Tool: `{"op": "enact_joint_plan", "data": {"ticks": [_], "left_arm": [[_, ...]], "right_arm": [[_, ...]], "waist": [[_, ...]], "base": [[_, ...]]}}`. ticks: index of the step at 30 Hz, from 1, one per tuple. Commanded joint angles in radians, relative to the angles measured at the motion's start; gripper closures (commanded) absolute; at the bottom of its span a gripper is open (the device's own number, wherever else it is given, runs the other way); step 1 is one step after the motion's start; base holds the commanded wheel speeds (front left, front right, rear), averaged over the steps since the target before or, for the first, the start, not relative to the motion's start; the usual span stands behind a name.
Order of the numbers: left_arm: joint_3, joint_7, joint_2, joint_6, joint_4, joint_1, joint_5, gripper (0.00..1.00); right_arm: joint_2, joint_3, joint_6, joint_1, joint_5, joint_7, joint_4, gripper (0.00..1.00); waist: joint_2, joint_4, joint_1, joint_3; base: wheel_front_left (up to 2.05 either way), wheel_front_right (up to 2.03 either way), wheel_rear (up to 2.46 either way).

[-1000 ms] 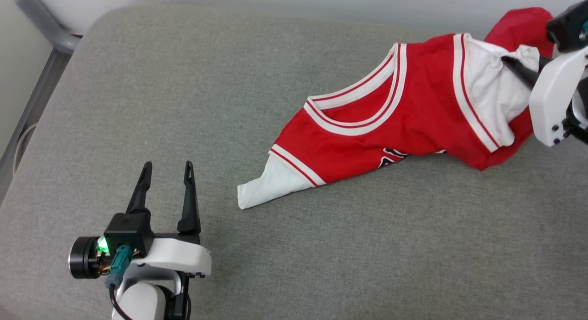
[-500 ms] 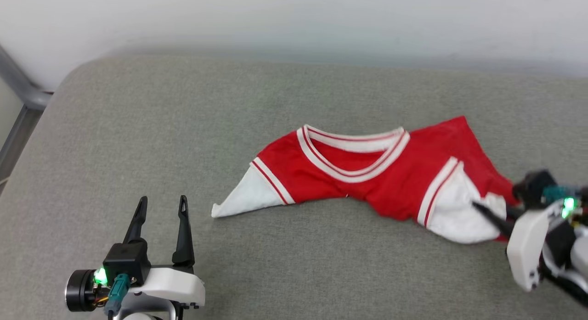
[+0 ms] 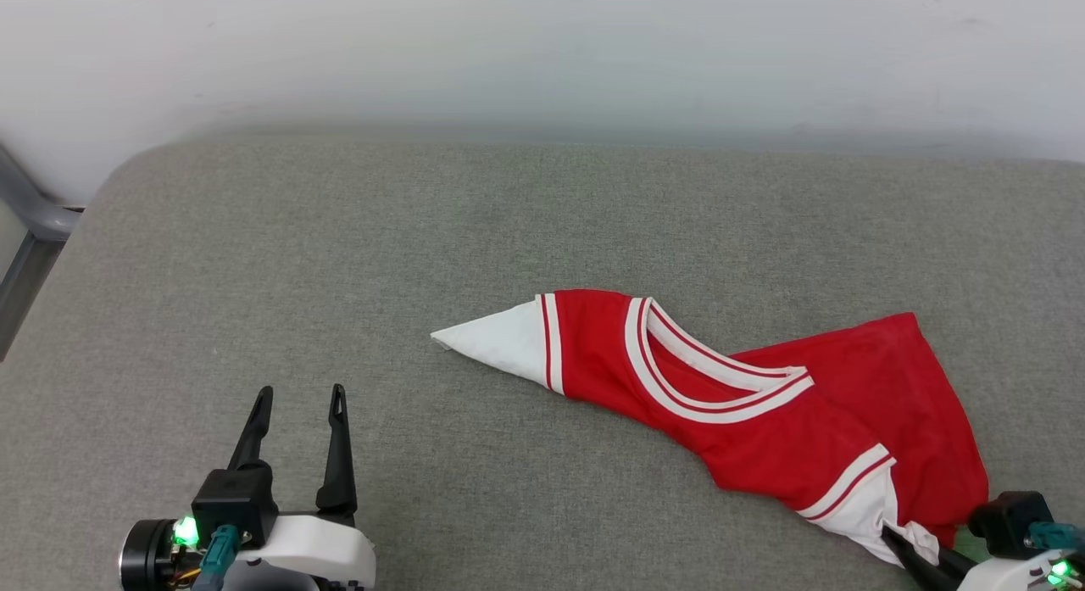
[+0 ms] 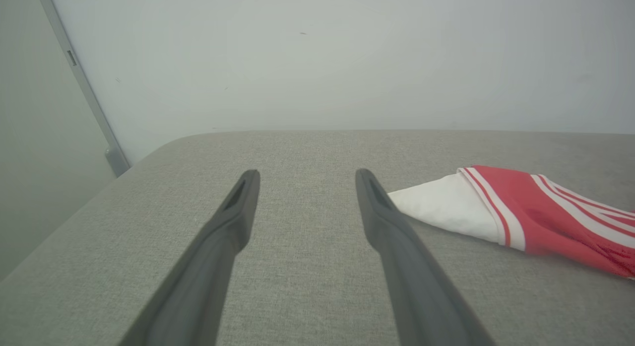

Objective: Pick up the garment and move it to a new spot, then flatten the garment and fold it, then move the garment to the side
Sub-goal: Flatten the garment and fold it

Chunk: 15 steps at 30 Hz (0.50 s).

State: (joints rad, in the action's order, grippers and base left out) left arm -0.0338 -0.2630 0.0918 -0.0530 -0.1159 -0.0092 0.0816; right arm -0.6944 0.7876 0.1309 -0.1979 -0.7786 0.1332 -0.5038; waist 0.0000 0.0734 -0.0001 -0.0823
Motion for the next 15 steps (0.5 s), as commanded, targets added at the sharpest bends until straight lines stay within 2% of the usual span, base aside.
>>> {"op": "enact_joint_plan", "data": {"ticks": [1,2,3,4,5,10,15], "left_arm": [[0.006,-0.003,0.000,0.003,0.003,0.009,-0.007,0.00],[0.009,-0.003,-0.001,0.001,0.004,0.014,-0.008,0.00],[0.009,-0.003,-0.002,0.000,0.005,0.018,-0.009,0.00],[0.011,-0.003,-0.003,0.000,0.006,0.020,-0.010,0.00],[0.012,-0.003,-0.002,0.000,0.007,0.023,-0.010,0.00],[0.015,-0.003,0.002,0.006,0.016,0.024,-0.022,0.00],[0.010,-0.003,0.004,0.009,0.026,0.029,-0.034,0.00]], "right_arm": [[0.021,-0.013,0.000,0.061,0.013,-0.003,-0.011,1.00],[0.030,-0.038,0.000,0.070,0.019,0.007,-0.008,1.00],[0.037,-0.068,0.000,0.075,0.027,0.020,-0.004,0.67],[0.041,-0.098,-0.001,0.077,0.039,0.029,0.004,0.04],[0.043,-0.127,-0.001,0.078,0.052,0.039,0.015,0.00],[0.042,-0.296,-0.001,0.092,0.117,0.054,0.117,0.00],[0.031,-0.483,-0.001,0.111,0.194,0.004,0.271,0.00]], "waist": [[0.0000,-0.003,0.0001,-0.001],[0.0000,-0.006,0.0001,0.000],[0.0000,-0.009,0.0001,0.001],[0.0000,-0.012,0.0001,0.002],[0.0000,-0.015,0.0001,0.003],[0.0000,-0.026,0.0001,0.012],[0.0000,-0.030,0.0001,0.018]], "base": [[0.00,0.00,0.00],[0.00,0.00,0.00],[0.00,0.00,0.00],[0.00,0.00,0.00],[0.00,0.00,0.00],[0.00,0.00,0.00],[0.00,0.00,0.00]]}}
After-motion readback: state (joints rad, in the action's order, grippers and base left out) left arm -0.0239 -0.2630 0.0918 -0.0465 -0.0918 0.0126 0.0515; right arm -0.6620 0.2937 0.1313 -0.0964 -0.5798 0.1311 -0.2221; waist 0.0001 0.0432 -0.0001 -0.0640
